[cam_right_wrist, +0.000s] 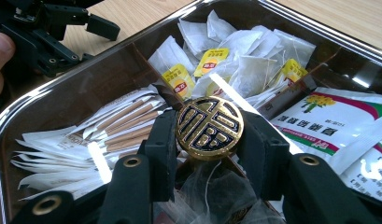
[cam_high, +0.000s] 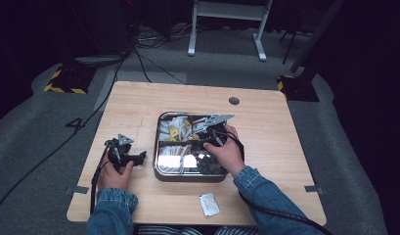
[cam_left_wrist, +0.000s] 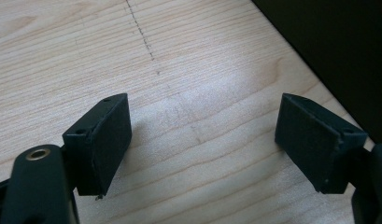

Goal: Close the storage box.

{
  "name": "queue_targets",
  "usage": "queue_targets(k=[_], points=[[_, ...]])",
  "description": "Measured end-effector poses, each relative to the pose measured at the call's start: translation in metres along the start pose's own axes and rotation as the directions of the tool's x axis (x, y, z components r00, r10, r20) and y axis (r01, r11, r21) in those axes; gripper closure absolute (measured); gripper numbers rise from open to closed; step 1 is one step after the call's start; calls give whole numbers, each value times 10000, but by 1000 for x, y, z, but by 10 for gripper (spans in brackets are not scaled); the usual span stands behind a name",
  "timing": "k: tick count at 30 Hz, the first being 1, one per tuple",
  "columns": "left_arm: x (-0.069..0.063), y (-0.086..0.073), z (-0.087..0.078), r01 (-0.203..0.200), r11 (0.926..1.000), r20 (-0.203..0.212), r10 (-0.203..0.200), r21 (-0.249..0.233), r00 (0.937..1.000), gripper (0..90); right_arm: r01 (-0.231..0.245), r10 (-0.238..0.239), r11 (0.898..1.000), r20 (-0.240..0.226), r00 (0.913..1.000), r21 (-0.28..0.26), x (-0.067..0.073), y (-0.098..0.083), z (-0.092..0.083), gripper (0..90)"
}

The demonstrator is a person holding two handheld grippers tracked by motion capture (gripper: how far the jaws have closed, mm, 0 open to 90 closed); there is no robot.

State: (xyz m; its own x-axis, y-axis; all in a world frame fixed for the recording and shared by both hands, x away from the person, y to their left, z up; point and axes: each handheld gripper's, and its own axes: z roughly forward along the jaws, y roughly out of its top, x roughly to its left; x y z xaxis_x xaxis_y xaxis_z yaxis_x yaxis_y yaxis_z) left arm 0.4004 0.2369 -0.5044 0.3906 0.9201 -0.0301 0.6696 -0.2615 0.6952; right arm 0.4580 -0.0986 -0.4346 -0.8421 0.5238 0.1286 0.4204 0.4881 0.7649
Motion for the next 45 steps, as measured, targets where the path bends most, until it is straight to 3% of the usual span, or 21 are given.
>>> queue_targets(k=[23, 27, 35, 45], points=[[0, 0, 0, 3, 10000, -3, -3, -10, 10000, 191, -103, 103, 9999, 190, 9998, -9, 3, 1, 9, 578], [0, 0, 0, -7, 10000, -8, 7, -7, 10000, 191, -44, 53, 9996, 334, 9994, -284, 5, 2, 7, 497], [0, 0, 0, -3, 10000, 6, 3, 18, 10000, 191, -44, 63, 9967, 225, 9997, -805, 4, 5, -11, 422], [0, 0, 0, 8, 10000, 7, -8, 10, 10000, 191, -39, 89, 9915, 379, 9992, -1299, -6, -5, -56, 395]])
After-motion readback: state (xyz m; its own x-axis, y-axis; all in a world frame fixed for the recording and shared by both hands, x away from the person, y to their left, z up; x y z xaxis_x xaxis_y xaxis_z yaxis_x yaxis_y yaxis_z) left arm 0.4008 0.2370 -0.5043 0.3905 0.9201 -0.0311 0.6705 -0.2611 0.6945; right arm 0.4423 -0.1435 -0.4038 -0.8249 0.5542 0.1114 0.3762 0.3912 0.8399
